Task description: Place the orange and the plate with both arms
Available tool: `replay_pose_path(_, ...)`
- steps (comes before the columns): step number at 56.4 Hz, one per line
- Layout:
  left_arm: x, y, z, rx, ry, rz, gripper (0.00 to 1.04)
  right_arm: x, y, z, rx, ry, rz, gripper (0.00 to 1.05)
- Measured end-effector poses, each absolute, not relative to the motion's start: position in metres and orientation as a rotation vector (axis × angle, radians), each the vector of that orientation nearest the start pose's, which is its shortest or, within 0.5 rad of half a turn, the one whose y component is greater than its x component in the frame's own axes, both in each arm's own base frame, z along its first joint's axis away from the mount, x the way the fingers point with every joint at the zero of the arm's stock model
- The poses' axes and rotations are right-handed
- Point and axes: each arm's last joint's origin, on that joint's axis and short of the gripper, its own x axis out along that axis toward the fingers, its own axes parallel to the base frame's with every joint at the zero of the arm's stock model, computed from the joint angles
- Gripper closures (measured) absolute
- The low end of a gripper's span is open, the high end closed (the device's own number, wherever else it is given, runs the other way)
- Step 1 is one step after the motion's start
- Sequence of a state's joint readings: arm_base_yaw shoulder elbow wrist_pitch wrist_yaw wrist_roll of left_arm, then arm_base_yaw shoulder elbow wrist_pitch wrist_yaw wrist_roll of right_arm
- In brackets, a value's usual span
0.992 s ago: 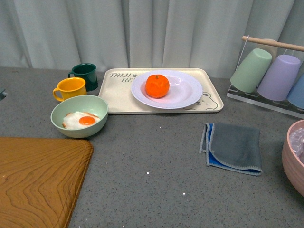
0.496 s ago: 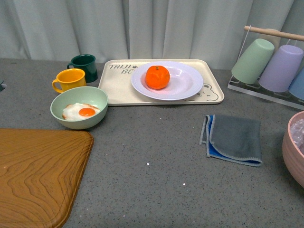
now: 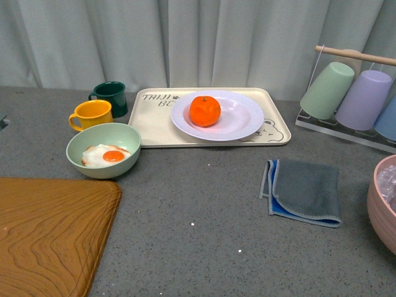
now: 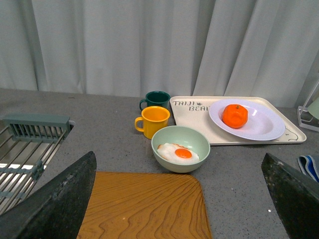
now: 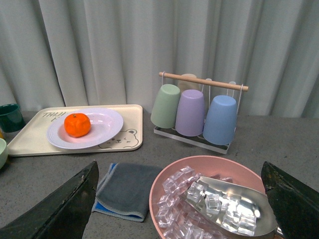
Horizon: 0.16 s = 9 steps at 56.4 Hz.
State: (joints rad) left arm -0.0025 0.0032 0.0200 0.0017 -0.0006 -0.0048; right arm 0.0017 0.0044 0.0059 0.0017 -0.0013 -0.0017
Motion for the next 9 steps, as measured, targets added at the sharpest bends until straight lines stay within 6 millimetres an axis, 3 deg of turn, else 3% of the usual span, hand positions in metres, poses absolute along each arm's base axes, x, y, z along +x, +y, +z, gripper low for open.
replay_pose_path(9, 0.0966, -0.0002, 0.1702, -0.005, -0.018, -0.002, 0.07, 0.0976, 0.0002, 0.1653, -0.002, -0.003, 0.003, 0.09)
